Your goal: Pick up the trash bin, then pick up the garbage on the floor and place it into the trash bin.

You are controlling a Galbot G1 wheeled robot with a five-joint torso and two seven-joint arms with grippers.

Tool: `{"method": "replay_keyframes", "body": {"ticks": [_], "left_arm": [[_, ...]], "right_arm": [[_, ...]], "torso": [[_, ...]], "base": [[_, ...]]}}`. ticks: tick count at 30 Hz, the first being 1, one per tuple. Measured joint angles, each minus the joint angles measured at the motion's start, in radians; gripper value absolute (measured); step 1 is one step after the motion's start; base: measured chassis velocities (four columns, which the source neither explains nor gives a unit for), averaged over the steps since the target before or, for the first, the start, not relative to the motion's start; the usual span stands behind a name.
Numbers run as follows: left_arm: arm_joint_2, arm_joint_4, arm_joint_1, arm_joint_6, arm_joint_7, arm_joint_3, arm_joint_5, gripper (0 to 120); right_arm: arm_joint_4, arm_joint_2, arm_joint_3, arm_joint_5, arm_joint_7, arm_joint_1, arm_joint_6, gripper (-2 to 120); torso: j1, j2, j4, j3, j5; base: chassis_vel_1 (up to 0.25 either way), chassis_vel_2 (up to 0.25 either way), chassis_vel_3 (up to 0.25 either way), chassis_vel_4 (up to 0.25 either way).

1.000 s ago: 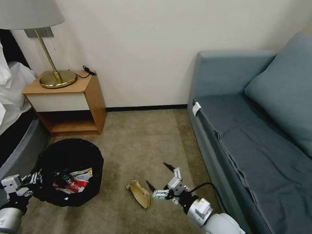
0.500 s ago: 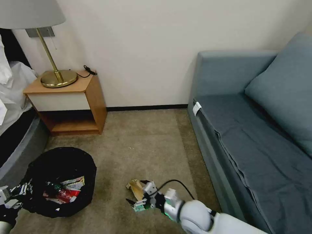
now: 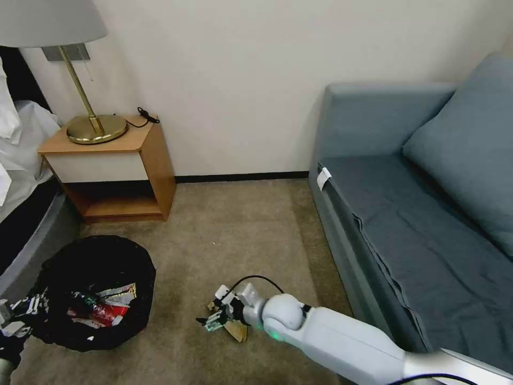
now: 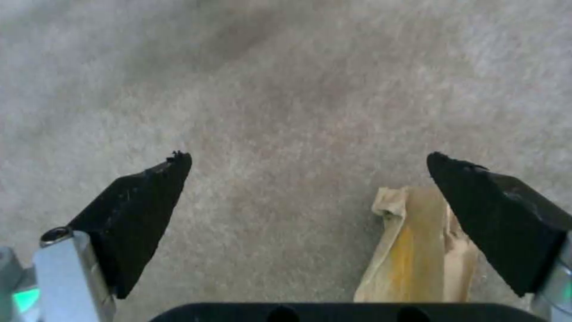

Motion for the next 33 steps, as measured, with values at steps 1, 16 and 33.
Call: {"method": "replay_keyframes", "body": {"ticks": [1, 16, 33], "left_arm": [[0.002, 0.0, -0.004, 0.0, 0.0, 0.005, 0.002, 6], [0.013, 0.026, -0.019, -0.015, 0.028, 0.031, 0.02, 6], [0.008, 0.046, -0.011, -0.034, 0.034, 0.032, 0.019, 6]], "right_arm": [[-0.032, 0.013, 0.0, -0.015, -0.013, 0.002, 0.001, 100], [-0.27, 0.077, 0.03, -0.107, -0.056, -0.018, 0.047, 100], [-0.306, 0.087, 0.039, -0.156, -0.004, -0.055, 0.091, 57]], "torso": [[0.0, 0.0, 0.0, 0.0, -0.0001], [0.0, 0.0, -0.0002, 0.0, 0.0], [0.0, 0.0, -0.0002, 0.0, 0.0001]], "base": [[0.0, 0.0, 0.0, 0.0], [0.0, 0.0, 0.0, 0.0], [0.0, 0.0, 0.0, 0.0]]}}
